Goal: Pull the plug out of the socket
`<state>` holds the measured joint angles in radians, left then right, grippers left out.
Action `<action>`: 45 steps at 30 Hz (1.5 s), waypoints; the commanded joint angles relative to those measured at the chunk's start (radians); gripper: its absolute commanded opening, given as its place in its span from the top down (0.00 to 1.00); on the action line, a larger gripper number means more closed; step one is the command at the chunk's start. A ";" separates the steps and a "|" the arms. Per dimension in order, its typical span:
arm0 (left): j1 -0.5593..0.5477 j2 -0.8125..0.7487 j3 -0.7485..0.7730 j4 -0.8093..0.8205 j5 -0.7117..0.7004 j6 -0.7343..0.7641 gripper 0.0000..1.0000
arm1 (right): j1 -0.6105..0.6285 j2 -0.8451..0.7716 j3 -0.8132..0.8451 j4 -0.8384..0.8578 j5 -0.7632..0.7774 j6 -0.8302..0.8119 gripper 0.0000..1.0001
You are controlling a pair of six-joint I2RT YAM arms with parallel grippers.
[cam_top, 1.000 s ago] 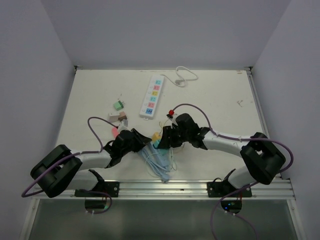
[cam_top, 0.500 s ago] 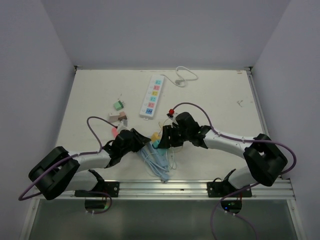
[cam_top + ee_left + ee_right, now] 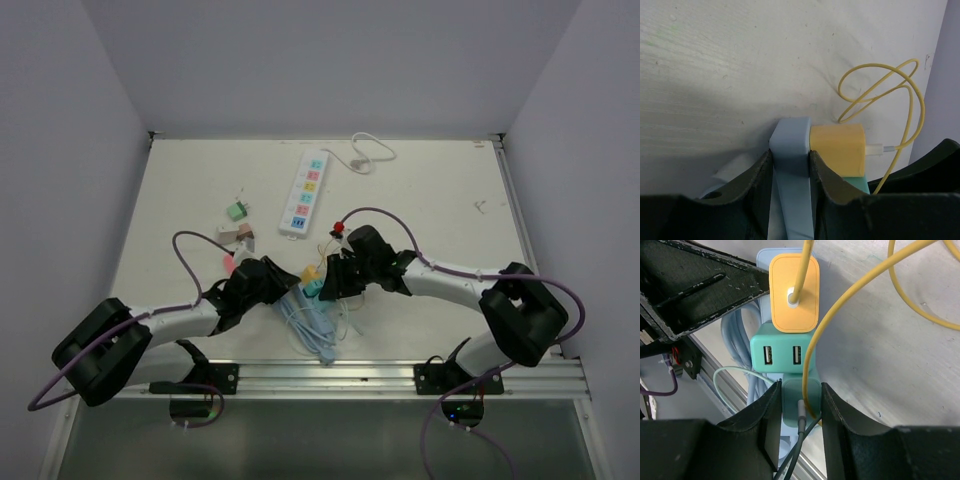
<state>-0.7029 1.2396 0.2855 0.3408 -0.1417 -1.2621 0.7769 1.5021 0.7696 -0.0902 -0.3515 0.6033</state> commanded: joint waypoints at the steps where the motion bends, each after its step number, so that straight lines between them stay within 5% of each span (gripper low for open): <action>1: 0.003 -0.032 0.041 -0.110 -0.130 0.062 1.00 | -0.002 -0.063 0.048 -0.069 0.003 -0.023 0.97; 17: 0.002 -0.075 0.093 -0.283 -0.251 0.098 1.00 | -0.001 -0.177 0.112 -0.196 0.078 -0.019 1.00; 31: 0.000 -0.040 0.170 -0.333 -0.300 0.155 1.00 | 0.001 -0.020 0.298 -0.480 0.192 -0.079 1.00; 37: 0.000 -0.023 0.181 -0.289 -0.257 0.178 1.00 | 0.001 0.000 0.226 -0.337 0.109 -0.034 1.00; 45: 0.000 -0.075 0.127 -0.226 -0.126 0.145 0.71 | 0.001 0.000 0.148 -0.136 0.102 0.032 1.00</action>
<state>-0.7052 1.2057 0.4408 0.0822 -0.3046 -1.1152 0.7788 1.5162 0.9207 -0.3676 -0.2199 0.5873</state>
